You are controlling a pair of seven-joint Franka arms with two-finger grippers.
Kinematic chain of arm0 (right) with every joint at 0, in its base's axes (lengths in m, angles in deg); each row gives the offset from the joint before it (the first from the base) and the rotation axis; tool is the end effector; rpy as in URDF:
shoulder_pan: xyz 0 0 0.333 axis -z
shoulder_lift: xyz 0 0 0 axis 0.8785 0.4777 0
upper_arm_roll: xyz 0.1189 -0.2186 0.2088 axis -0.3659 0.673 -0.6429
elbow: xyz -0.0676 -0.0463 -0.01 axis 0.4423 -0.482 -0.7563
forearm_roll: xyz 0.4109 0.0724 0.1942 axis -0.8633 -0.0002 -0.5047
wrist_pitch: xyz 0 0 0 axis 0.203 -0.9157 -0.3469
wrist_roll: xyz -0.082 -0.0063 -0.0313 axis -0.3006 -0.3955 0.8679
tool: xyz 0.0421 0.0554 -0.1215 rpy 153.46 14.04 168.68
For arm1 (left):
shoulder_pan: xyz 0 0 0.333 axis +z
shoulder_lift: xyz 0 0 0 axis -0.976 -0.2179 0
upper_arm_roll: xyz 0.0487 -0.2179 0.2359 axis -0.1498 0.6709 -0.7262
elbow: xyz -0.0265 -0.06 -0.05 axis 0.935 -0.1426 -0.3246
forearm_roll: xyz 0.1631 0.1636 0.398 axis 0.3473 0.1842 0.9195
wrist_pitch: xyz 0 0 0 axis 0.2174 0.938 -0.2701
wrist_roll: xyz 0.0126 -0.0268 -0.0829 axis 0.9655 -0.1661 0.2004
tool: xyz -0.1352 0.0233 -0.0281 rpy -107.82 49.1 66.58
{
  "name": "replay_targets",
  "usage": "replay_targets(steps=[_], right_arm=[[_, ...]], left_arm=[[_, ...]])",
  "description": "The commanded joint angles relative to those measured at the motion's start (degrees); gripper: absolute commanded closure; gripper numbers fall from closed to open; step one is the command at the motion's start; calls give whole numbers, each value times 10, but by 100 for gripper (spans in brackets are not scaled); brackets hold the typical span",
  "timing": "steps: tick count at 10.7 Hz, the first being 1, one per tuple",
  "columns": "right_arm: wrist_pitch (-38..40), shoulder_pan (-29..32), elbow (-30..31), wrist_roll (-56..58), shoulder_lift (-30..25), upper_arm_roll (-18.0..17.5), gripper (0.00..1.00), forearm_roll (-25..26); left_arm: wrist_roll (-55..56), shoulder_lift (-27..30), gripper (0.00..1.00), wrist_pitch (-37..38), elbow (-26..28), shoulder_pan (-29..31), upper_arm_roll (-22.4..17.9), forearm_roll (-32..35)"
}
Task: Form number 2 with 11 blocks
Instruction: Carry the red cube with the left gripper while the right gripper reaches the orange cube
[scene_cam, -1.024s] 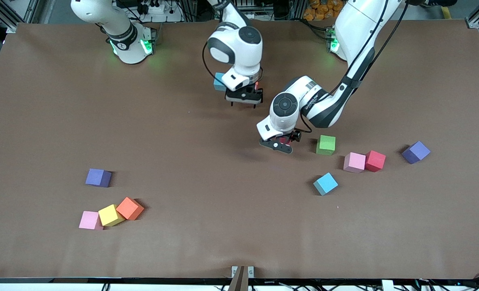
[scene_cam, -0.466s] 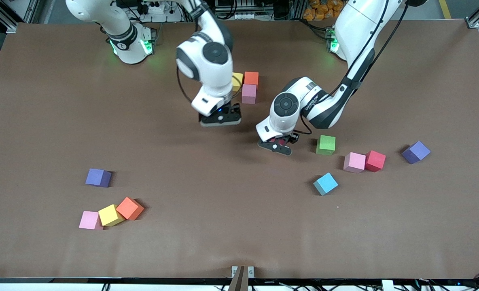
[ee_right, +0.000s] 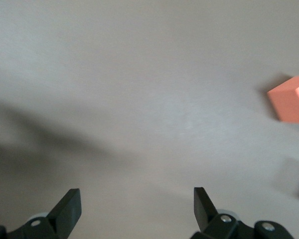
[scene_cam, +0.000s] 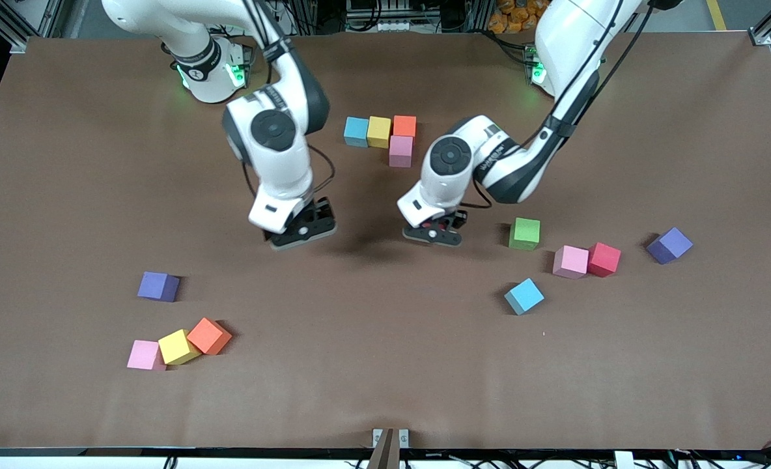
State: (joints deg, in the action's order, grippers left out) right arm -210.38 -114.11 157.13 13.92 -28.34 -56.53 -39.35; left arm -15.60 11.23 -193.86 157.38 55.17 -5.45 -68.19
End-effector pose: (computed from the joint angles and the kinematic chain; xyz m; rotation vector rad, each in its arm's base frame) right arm 0.6088 0.3399 0.2718 2.9542 0.6933 0.1539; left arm 0.5090 -0.4857 0.1771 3.0941 -0.2898 -0.0477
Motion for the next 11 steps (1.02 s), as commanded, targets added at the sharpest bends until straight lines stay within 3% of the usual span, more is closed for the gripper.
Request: replay_targets(steps=[1,3,7,11], right_arm=[[-1,53,-18,166,17,-4,0,-59],[-1,95,-53,283,57,-4,0,-97],[-2,169,-138,561,160,-4,0,-245],[-2,200,-190,605,206,-4,0,-244]], left_arm=[[66,2,70,2,-2,-14,19,3],[117,0,70,2,-2,-35,21,4],[154,-4,71,4,10,-61,21,4],[177,-3,71,5,36,-61,41,4]])
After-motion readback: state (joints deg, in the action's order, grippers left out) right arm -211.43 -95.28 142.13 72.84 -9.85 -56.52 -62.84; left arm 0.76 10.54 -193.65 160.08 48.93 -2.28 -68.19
